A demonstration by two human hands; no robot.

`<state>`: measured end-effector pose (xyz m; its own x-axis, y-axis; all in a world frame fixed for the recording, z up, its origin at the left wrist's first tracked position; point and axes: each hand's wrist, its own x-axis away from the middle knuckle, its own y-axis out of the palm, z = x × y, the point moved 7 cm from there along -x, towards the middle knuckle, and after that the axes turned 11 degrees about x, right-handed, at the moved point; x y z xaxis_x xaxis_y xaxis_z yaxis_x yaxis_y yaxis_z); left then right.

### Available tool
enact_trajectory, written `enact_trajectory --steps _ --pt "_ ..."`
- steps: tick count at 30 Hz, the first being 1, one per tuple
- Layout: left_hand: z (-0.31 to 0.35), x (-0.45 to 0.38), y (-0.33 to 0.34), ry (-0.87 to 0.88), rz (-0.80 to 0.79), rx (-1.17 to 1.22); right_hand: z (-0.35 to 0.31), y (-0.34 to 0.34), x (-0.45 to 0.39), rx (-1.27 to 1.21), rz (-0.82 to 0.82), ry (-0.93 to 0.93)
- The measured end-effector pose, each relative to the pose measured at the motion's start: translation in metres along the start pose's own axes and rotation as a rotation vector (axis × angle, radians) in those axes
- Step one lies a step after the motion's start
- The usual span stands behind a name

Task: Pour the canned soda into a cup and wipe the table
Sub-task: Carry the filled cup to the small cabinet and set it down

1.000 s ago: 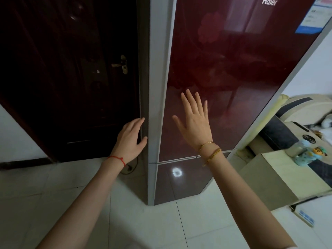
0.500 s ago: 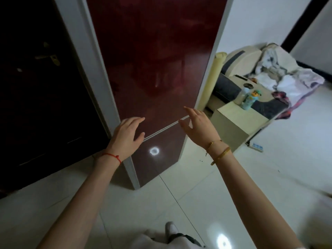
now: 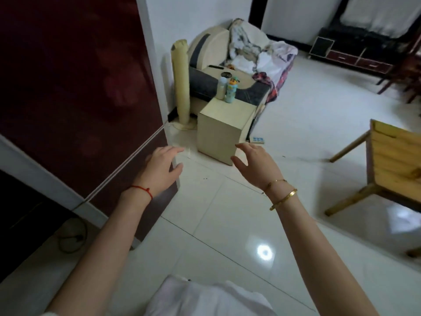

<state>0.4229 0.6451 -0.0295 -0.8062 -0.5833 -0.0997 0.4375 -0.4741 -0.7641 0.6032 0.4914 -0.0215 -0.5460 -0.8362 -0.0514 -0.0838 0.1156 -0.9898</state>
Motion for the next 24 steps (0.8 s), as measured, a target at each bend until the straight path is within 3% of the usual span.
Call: enact_trajectory --steps 12,24 --pt "0.19 -0.001 0.171 0.198 -0.196 0.062 0.24 -0.022 0.171 -0.018 0.01 0.361" --pt "0.34 0.011 0.319 0.389 -0.39 0.087 0.398 -0.041 0.31 -0.071 0.043 0.609"
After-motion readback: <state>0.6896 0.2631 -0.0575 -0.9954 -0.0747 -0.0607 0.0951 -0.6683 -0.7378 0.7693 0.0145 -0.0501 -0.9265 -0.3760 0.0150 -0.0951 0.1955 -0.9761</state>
